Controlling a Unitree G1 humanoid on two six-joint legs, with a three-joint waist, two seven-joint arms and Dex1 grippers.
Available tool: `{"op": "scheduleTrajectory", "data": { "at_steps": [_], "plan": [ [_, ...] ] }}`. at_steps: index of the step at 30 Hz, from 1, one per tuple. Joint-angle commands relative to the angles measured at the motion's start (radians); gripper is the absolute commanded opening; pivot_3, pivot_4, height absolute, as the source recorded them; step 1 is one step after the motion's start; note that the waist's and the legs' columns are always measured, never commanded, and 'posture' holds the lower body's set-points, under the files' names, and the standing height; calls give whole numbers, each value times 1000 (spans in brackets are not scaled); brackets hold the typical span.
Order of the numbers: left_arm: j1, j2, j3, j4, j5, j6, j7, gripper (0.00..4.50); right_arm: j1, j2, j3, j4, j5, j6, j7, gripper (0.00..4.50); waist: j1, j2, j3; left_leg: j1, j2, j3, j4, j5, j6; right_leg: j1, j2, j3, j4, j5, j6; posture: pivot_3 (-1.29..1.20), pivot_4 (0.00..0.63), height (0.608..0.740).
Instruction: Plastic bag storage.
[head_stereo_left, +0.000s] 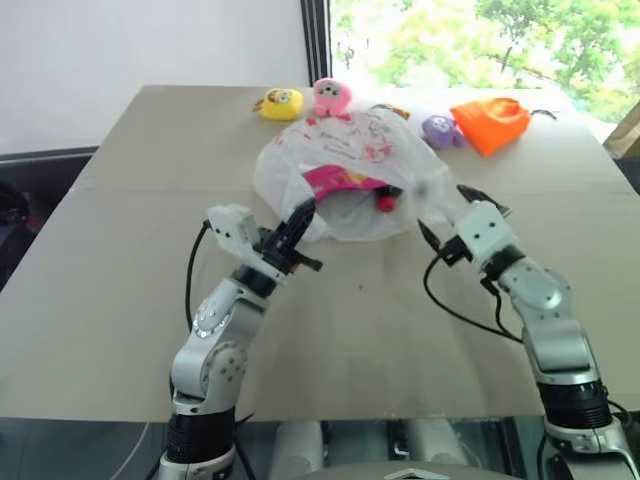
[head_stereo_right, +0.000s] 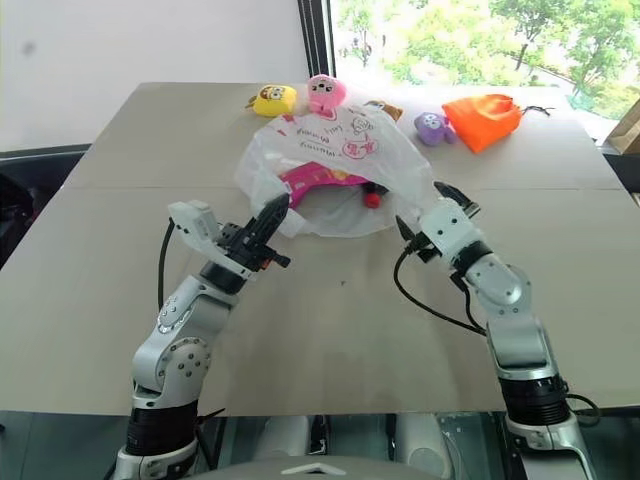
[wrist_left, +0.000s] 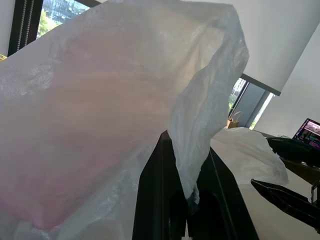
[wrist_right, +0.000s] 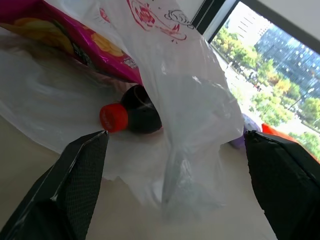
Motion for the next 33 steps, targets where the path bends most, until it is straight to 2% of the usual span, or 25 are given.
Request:
{"op": "scheduleTrajectory", "data": {
  "at_steps": [1,2,3,5,8,10,11,15,17,21,25,30,33],
  "plan": [
    [0,-3,10,-15,4,-28,-10,0,-35,15,-35,-17,46,71,-27,4400,1,0,0,0,0,0,0,0,0,0,0,0,0,0,0,0,150,740],
    [1,-4,10,-15,5,-29,-9,0,-44,20,-44,-15,60,85,-36,3873,2,0,0,0,0,0,0,0,0,0,0,0,0,0,0,0,150,740],
    [2,-4,11,-13,6,-30,-8,0,-55,26,-55,-14,75,96,-45,3589,1,0,0,-1,0,0,0,0,0,0,0,0,0,0,0,0,150,740],
    [2,-3,15,-9,5,-31,-6,0,-66,27,-65,-17,96,119,-52,2653,1,0,0,-1,0,-1,0,0,0,0,0,-1,0,0,0,0,150,740],
    [-8,2,19,7,17,-34,-2,0,-78,36,-88,-22,152,182,-50,1121,1,0,0,-1,0,-1,0,0,0,0,0,-1,0,0,0,0,150,740],
    [-24,10,26,24,24,-33,1,0,-108,49,-126,-38,248,279,-25,250,1,0,0,-1,0,-1,0,0,0,0,0,-1,0,0,0,0,150,740],
    [-36,12,36,34,20,-29,5,0,-129,44,-141,-37,274,309,-21,45,1,0,0,-1,0,-1,0,0,0,0,0,-1,0,0,0,0,150,740],
    [-135,35,81,96,19,1,41,0,-306,102,-308,27,466,457,-100,45,-1,0,1,-1,0,-1,0,0,0,0,0,-1,0,0,0,0,150,740],
    [-254,65,114,157,9,26,58,0,-463,118,-408,112,574,488,-142,45,0,-1,3,-1,0,-2,1,0,1,0,0,-1,1,0,0,0,150,740],
    [-530,139,180,331,-6,72,66,0,-731,90,-520,334,688,437,-161,45,2,-2,4,-3,0,-4,2,0,1,-1,1,-4,1,1,-1,0,150,740],
    [-790,228,200,552,23,61,-1,0,-922,29,-525,579,691,311,-119,45,1,-2,4,-6,-1,-3,-4,0,1,-3,0,-3,-2,1,0,0,150,740],
    [-1057,320,175,888,124,-60,-118,0,-1103,-24,-504,842,659,129,-55,45,-6,-2,5,-9,-4,1,-14,0,0,-11,-3,-2,-3,0,1,0,150,740],
    [-1167,348,168,1062,177,-156,-172,0,-1168,-50,-490,943,645,49,-16,45,-15,-1,9,-26,-5,3,-12,3,-4,-28,-3,-3,-1,0,1,0,150,740]
  ]
}}
